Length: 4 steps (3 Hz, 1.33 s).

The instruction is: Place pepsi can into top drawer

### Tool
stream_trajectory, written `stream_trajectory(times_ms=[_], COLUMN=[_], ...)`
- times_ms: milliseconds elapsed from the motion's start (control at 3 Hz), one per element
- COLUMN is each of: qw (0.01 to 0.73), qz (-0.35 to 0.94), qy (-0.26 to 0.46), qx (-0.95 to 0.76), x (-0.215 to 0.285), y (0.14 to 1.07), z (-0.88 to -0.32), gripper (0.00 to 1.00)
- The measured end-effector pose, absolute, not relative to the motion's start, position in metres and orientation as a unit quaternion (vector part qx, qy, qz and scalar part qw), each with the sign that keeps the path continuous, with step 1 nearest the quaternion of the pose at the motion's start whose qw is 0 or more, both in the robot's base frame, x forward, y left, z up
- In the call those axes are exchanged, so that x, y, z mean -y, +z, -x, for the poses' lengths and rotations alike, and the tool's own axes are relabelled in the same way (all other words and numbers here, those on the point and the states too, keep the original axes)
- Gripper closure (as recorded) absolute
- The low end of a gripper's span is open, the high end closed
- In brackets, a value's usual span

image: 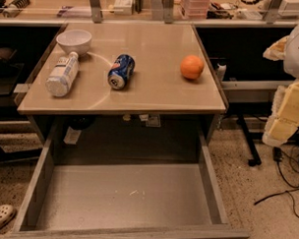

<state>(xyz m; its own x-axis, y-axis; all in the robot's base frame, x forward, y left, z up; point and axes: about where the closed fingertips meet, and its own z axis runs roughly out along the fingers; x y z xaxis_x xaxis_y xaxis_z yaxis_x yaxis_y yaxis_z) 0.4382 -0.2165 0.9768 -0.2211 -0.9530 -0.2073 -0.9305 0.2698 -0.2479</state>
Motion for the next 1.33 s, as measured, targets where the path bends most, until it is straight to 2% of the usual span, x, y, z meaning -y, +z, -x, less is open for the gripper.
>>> stream_trajectory(times_ms=[667,1333], qw=[0.155,0.151], qz=[0.588,0.491], qy=[-0.039,-0.018], qx=[-0.793,-0.858], x=[0.216,0.194], y=[0.975,0.954], z=[-0.445,-0.528], gripper=[0.0,0.0])
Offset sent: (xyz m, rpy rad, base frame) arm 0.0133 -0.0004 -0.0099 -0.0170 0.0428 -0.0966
